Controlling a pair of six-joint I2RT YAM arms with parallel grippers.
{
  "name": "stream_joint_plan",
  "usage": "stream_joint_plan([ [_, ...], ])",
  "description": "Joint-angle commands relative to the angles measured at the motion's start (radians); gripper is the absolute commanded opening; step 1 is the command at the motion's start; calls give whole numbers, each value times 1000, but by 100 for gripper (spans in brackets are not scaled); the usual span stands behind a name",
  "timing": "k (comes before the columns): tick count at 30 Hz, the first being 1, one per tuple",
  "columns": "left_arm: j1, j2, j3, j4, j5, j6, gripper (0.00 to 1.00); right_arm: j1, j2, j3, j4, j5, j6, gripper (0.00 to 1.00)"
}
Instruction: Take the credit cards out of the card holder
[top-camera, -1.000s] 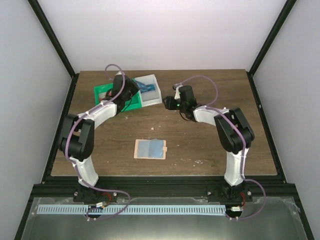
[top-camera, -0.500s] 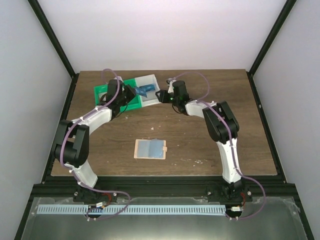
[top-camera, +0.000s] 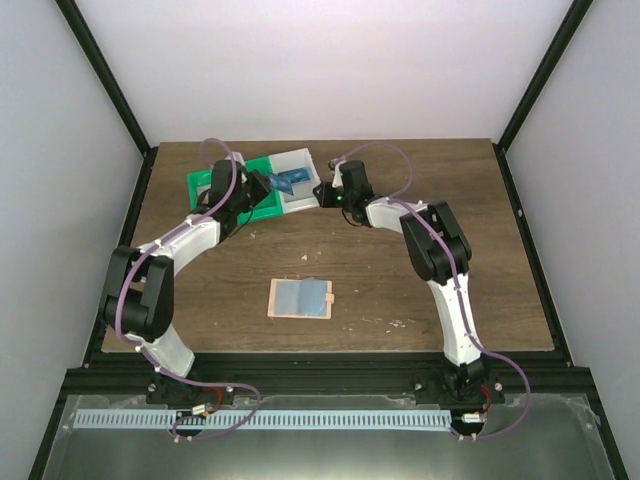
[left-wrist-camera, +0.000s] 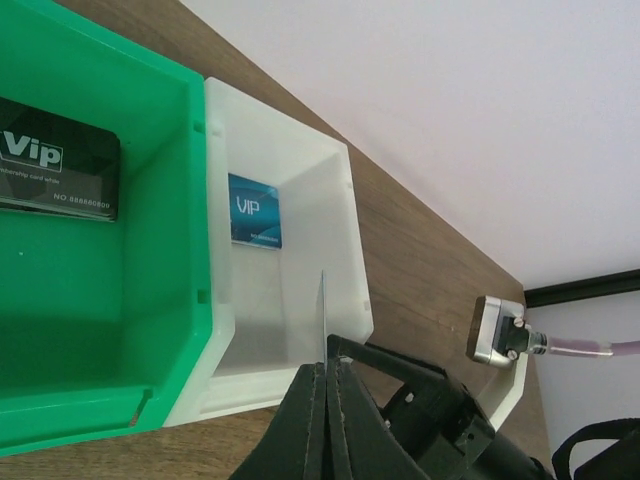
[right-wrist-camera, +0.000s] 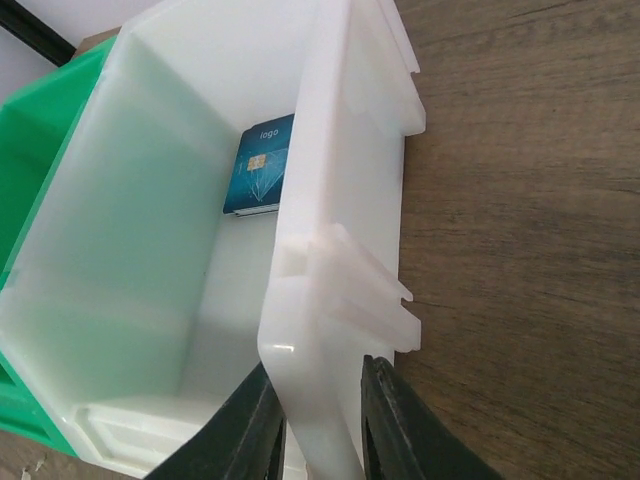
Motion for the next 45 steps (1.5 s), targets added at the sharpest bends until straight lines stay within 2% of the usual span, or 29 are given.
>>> stream_joint_plan([
  [1,4,-25,-24,42,9,14,0,15,-64,-18,-44,22,3,22],
  [8,6,-31,-20,44,-8,10,0,73,-133,-117,-74,88,61,18],
  [18,4,-5,-6,46,-8,53,0,148,-211,-239,-91,145,138,17],
  [22,3,17,3,62,36,89,0,163,-234,-282,-82,142,152,18],
  [26,2,55,11,82,83,95,0,165,-273,-319,-61,120,162,32],
  [30,-3,116,66,58,136,128,0,165,-345,-345,-65,110,145,49],
  [33,-10,151,105,22,106,167,0,163,-415,-370,-87,116,129,65],
  [35,-9,169,118,21,94,175,0,164,-482,-409,-85,119,119,78],
  [37,-11,188,140,23,78,181,0,162,-538,-449,-85,127,113,98],
  [45,-29,284,231,4,18,161,0,136,-718,-571,-73,152,106,100],
])
